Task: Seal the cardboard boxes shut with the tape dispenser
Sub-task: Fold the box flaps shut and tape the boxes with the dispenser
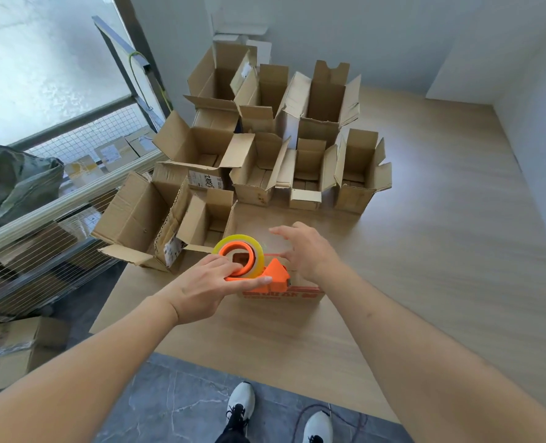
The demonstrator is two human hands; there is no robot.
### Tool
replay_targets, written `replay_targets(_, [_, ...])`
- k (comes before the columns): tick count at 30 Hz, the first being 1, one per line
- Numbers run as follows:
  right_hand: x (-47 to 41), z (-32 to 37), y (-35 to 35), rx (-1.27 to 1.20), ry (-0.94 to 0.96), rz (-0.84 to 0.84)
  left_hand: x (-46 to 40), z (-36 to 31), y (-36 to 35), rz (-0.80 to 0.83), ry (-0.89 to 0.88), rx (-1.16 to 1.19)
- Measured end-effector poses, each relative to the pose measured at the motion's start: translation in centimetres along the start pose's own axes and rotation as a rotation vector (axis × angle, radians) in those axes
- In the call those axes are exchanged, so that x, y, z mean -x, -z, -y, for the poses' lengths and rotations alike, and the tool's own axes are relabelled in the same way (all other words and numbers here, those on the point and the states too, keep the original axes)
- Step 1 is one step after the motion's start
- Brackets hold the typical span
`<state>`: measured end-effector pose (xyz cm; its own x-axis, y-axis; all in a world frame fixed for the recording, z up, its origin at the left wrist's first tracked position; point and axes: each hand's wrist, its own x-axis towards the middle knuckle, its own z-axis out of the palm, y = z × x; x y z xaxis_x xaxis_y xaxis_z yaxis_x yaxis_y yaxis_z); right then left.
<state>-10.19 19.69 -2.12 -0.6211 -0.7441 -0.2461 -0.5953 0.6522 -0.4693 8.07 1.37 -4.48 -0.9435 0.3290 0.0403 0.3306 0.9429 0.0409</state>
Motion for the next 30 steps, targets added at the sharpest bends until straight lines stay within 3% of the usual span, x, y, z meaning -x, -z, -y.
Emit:
replay_targets(3, [-0.7,0.0,-0.8,-0.287,0.004,0.075,0.1,0.2,0.0,0.008,-0.012,0.008])
replay_targets(9, [-1.2,-0.6,-2.7,-0.499,-0.09,0.024,0.2,0.3,0.0,0.013,-0.011,0.03])
replay_targets(18, [-0.6,-1.3,-4.6,-0.61,-0.099,-0.115,0.0,0.7,0.2,0.039,-0.016,0.091])
replay_targets(27, [1.6,-2.5,-3.7,-0.629,-0.143,-0.194,0.4,1.2,0.3,0.012,0.107,0.132])
replay_targets(30, [2.7,-4.1,-2.3,-0.632,-0.241,-0.247,0.1,1.3,0.7,0.021,0.133,0.126])
